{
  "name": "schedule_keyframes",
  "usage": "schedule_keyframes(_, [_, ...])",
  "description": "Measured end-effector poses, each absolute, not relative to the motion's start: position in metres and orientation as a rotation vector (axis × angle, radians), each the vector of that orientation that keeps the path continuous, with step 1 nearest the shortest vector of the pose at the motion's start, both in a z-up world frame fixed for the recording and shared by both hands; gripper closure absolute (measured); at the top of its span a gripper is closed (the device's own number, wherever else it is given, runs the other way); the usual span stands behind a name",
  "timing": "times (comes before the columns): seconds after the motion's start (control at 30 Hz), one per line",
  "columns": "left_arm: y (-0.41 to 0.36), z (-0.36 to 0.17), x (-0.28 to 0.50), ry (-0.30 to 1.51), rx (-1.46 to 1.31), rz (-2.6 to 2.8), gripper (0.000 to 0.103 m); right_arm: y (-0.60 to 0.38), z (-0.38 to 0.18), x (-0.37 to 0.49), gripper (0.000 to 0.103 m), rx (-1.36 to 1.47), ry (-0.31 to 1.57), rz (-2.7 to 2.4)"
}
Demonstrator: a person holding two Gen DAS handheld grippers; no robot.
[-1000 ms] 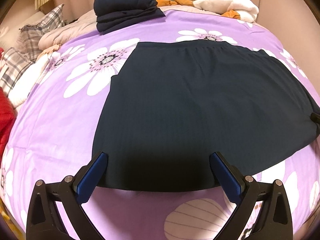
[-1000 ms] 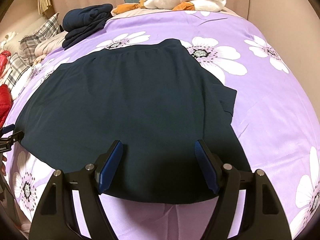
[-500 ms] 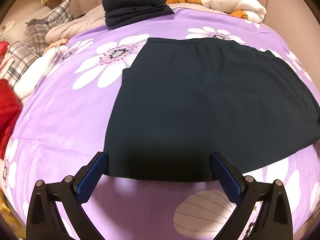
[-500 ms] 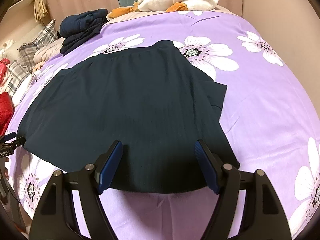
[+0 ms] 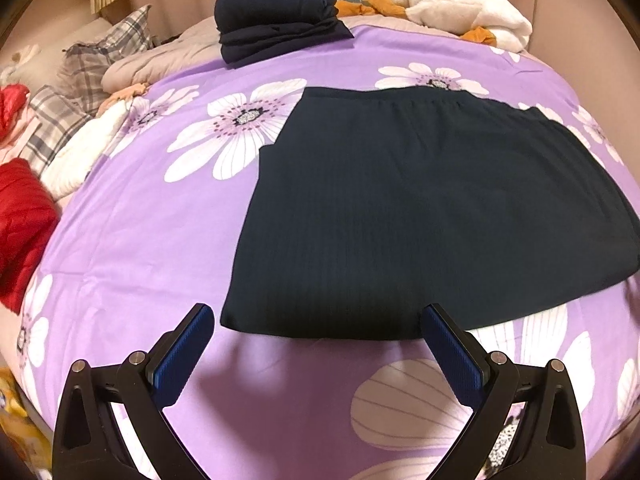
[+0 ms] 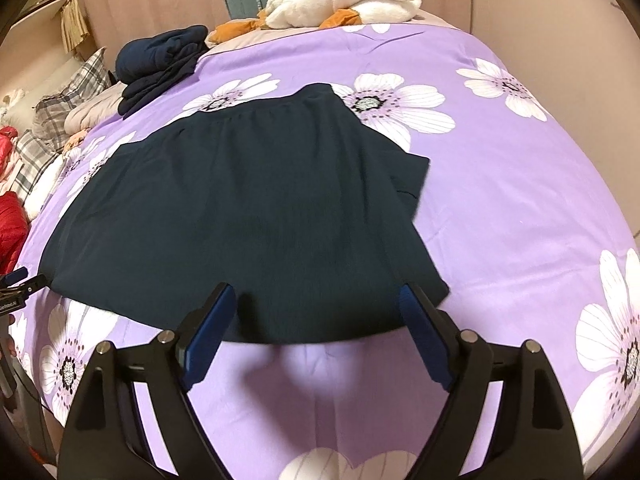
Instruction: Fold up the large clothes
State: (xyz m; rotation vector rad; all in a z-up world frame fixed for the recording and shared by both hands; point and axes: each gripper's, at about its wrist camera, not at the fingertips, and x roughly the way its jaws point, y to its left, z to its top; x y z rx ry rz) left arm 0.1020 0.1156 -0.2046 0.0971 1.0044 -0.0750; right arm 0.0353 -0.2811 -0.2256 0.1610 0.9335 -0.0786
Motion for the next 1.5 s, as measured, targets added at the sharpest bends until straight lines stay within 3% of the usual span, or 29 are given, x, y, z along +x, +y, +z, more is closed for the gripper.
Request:
schedule_keyframes(0.3, [0.11,-0.156,0.091,0.92,0.08,-0.086,0.001,-0.277,-0.194,0.024,0.013,0.156,0.921,-0.144])
schedule_keyframes(0.43, [0.102,-0.113,0.085,0.856,0.086,-0.085,0.001,-0.253,-0.155,0.025,0.001,0.115,0.88,-0.103])
schedule_keyframes(1.07, [0.057,0.036,0.05,0.744,0.114,-0.148,0.001,-0.178,0.013,-0.003,0.001,0.097,0.788,-0.051])
schedule_keyframes(1.33, [0.047,0.056,0.04,0.711,0.165,-0.12,0.001,-0.166,0.062,-0.019,0.001,0.069,0.719,-0.027])
schedule_keyframes(1.5, [0.045,0.048,0.034,0.733,0.141,-0.139,0.001,-0.167,0.057,-0.024,0.001,0.078,0.717,-0.018])
